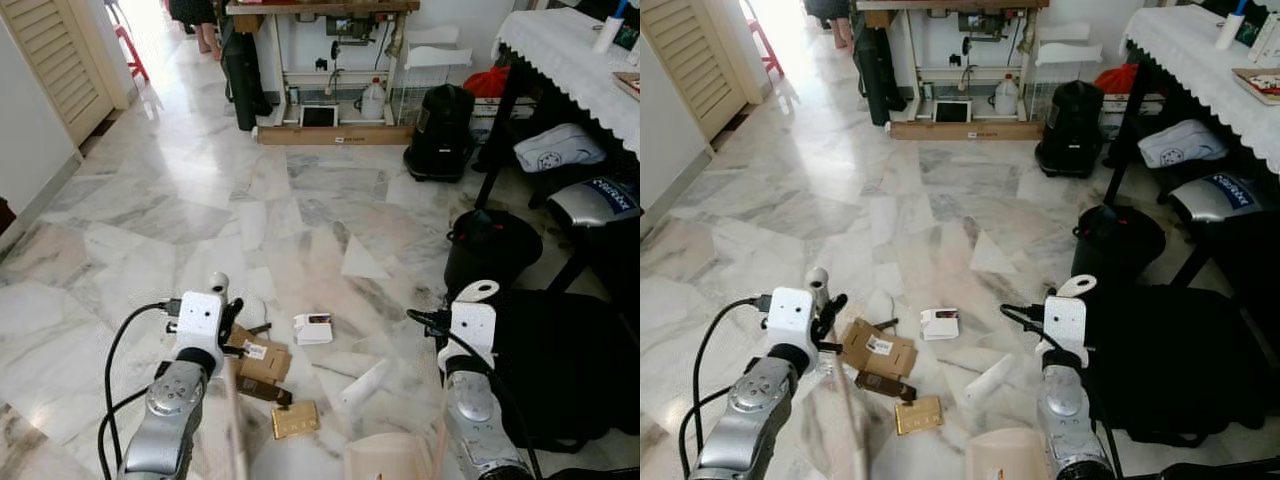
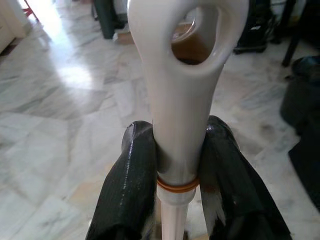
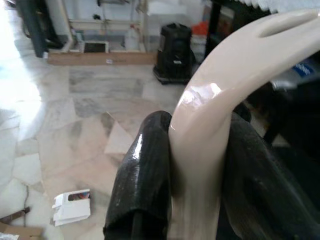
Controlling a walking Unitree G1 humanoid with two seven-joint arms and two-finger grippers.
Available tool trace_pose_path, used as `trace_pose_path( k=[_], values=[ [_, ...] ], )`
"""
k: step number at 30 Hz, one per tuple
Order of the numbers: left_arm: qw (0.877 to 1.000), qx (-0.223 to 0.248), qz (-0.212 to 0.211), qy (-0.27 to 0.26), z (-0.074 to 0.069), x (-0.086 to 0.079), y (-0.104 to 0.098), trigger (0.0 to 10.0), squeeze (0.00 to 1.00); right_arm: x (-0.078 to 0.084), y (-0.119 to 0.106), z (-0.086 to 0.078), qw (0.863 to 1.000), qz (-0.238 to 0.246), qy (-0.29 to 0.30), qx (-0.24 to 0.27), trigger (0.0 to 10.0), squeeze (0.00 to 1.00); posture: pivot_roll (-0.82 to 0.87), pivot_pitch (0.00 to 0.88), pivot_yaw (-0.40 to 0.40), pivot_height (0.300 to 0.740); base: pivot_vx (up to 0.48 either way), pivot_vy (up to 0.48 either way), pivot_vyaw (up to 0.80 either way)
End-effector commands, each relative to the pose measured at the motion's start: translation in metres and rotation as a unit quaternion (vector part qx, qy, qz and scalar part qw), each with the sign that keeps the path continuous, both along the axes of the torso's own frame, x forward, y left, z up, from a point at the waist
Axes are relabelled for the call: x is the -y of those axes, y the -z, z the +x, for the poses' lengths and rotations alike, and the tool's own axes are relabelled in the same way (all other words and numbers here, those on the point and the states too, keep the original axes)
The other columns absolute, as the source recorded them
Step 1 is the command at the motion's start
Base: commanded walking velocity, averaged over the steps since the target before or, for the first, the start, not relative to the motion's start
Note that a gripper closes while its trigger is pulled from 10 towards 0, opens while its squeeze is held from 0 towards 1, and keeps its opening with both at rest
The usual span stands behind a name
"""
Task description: Sweep floor
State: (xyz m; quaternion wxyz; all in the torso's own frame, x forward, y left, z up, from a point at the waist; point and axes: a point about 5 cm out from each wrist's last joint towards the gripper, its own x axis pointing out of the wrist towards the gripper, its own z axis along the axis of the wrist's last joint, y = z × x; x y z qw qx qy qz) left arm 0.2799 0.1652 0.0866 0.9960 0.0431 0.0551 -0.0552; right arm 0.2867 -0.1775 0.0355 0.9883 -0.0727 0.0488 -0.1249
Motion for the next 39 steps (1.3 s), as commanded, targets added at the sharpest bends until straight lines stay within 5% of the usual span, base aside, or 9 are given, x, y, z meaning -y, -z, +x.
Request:
trace_pose_path(
  k=[1,39],
  values=[
    [1.0,0.02,-0.013,-0.004,0.0035,-0.0044,-0.0068,10.0,0.0,-0.0018,-0.0054,0.0043,1.0,0.008,0.001,0.016,10.0,0.0,0.09,0.065,0.051,0.74,0.0,0.0,0.0],
    [0.997,0.065,-0.03,0.006,0.0016,0.0005,-0.0107,10.0,0.0,-0.0087,-0.0144,0.0072,0.998,0.011,-0.022,0.055,10.0,0.0,0.08,0.023,0.048,0.74,0.0,0.0,0.0]
  ],
)
